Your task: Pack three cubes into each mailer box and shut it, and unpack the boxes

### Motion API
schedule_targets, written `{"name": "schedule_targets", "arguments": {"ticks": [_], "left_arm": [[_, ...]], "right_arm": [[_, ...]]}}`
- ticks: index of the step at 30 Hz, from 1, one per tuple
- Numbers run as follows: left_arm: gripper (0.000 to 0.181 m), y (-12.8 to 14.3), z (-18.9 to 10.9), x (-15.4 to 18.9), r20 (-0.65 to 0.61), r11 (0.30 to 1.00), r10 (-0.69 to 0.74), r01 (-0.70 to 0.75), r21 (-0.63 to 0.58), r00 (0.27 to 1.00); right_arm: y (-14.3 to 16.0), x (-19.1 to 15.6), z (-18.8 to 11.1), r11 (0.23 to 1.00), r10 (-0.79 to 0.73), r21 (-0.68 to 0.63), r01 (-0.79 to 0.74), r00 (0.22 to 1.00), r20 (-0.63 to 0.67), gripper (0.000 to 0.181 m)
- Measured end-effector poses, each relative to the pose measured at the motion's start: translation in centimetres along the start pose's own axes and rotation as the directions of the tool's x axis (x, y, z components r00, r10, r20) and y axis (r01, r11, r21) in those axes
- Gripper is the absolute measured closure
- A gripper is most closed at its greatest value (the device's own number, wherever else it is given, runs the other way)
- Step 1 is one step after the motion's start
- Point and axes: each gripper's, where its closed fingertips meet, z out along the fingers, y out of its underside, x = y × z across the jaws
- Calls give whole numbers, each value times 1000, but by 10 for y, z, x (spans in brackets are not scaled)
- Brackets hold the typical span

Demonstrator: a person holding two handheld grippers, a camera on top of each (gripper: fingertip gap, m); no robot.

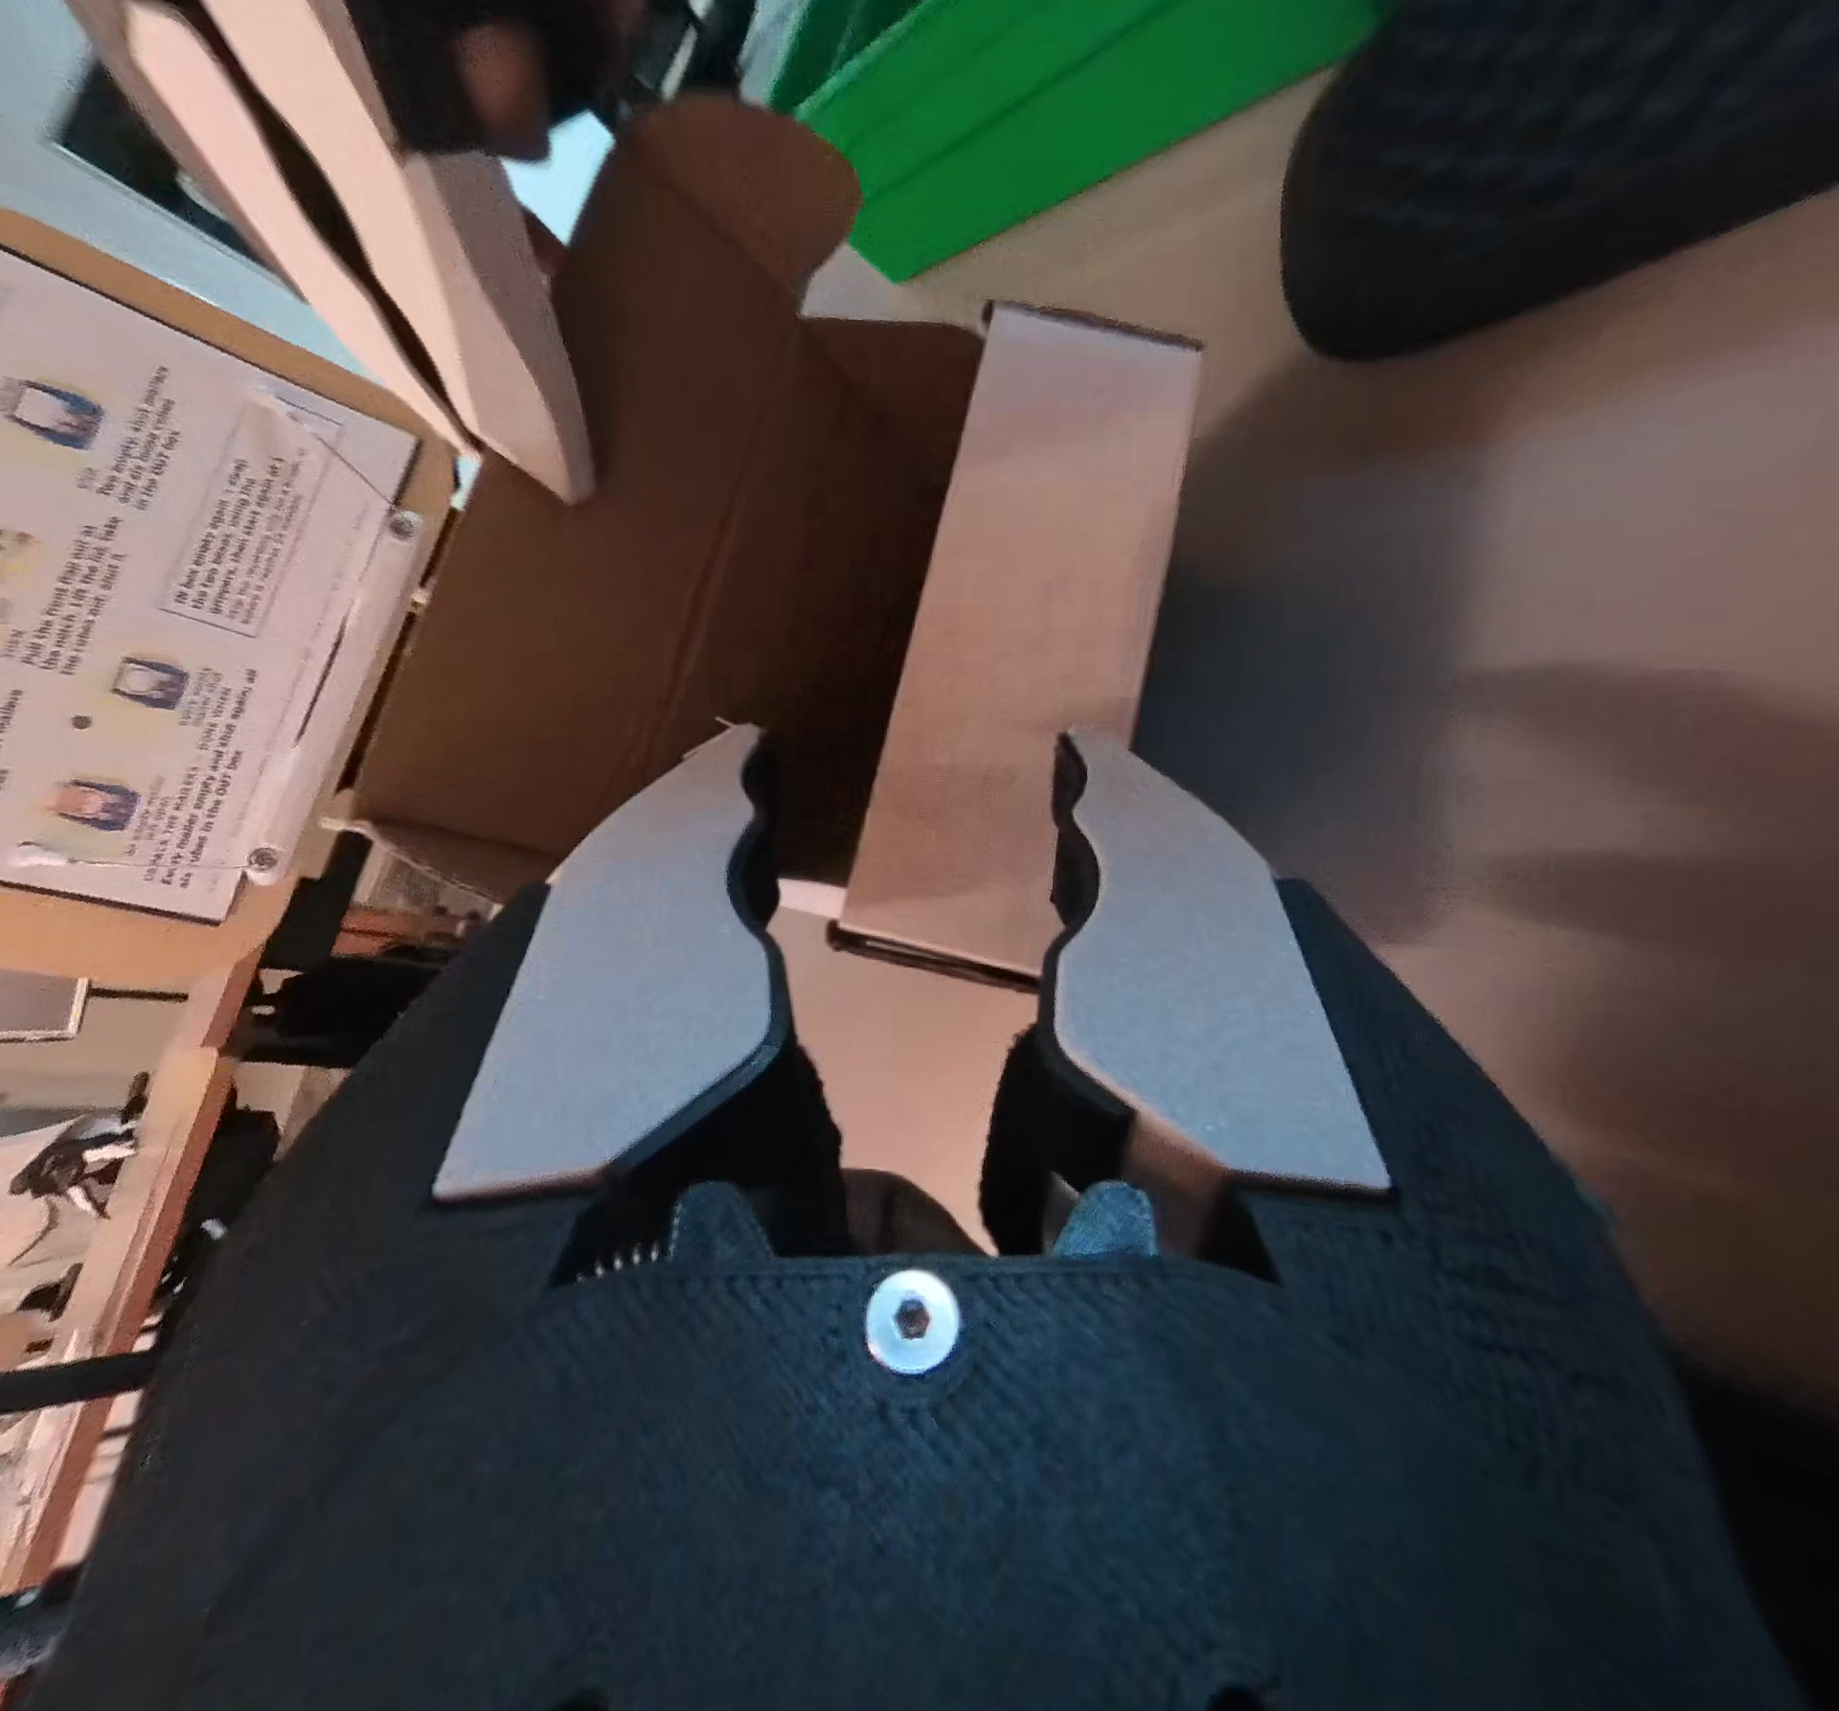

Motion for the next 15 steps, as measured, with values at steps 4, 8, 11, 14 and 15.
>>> {"name": "schedule_targets", "arguments": {"ticks": [4,8,11,14,15], "left_arm": [[143,23,15,17,-122,991,25,-41,-129,992],[166,29,16,34,-153,982,81,-105,-158,985],[173,39,17,53,-216,971,105,-147,-186,971],[174,43,20,59,-189,964,136,-174,-201,973],[174,43,20,59,-181,963,136,-173,-205,974]], "right_arm": [[-2,0,-2,1000,-14,-8,14,1000,-12,180],[-8,8,-8,999,-25,19,26,998,-49,179],[-8,25,-14,998,-52,17,55,987,-152,179],[-1,49,-10,997,-80,-36,73,959,-272,179],[2,57,-6,995,-99,-57,86,946,-309,179]]}}
